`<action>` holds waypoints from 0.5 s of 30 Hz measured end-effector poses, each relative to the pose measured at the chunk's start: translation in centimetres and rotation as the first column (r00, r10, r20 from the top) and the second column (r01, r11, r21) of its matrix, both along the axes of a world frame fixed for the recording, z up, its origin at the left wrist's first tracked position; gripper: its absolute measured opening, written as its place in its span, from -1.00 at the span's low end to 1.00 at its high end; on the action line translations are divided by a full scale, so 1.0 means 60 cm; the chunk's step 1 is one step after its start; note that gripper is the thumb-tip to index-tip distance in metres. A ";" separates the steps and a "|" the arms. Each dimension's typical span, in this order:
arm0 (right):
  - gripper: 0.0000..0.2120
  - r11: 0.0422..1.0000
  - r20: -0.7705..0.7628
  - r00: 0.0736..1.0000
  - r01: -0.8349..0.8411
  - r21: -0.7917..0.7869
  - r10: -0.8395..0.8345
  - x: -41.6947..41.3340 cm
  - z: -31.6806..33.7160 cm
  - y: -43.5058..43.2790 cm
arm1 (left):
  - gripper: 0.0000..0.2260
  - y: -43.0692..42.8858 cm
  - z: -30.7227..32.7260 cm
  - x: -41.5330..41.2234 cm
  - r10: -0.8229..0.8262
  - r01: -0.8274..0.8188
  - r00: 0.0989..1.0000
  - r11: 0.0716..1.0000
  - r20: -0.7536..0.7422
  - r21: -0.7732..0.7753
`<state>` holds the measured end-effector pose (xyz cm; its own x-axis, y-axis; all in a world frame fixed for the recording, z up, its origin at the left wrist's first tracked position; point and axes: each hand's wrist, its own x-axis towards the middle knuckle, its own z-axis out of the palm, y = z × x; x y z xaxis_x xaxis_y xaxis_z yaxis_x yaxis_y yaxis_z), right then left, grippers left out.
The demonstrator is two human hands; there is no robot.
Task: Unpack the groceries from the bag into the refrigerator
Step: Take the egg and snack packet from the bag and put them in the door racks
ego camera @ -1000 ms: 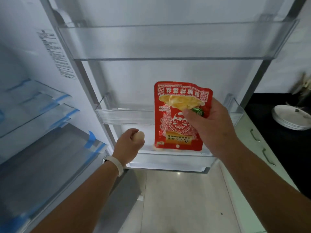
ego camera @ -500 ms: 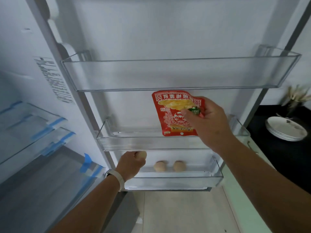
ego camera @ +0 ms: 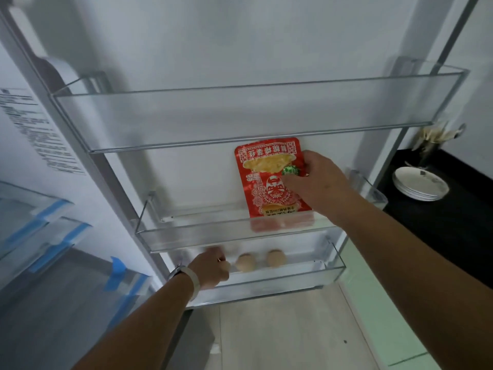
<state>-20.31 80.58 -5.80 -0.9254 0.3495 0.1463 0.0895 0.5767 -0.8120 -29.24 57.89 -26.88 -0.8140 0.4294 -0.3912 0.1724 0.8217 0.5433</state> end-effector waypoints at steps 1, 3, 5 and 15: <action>-0.83 0.998 0.003 1.000 0.023 0.060 -0.023 -0.001 0.000 0.003 | -0.81 0.001 -0.005 -0.003 -0.017 0.018 1.000 1.000 0.005 -0.023; -0.84 0.987 0.016 0.998 0.056 0.152 -0.059 -0.001 -0.002 0.011 | -0.80 0.003 -0.013 -0.007 -0.042 0.043 0.999 0.998 0.012 -0.051; -0.83 0.980 0.030 0.997 0.066 0.185 -0.073 -0.001 -0.006 0.019 | -0.78 0.005 -0.021 -0.012 -0.059 0.060 0.998 0.996 0.024 -0.060; -0.74 0.864 -0.210 0.978 0.101 0.493 0.006 0.048 -0.030 0.026 | -0.76 0.014 -0.044 -0.030 -0.179 0.180 0.984 0.980 0.019 -0.082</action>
<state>-17.41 82.12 -7.60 -0.8423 0.2231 0.4906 -0.0040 0.9077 -0.4196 -31.04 58.72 -29.50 -0.7217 0.5337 -0.4409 0.3151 0.8204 0.4772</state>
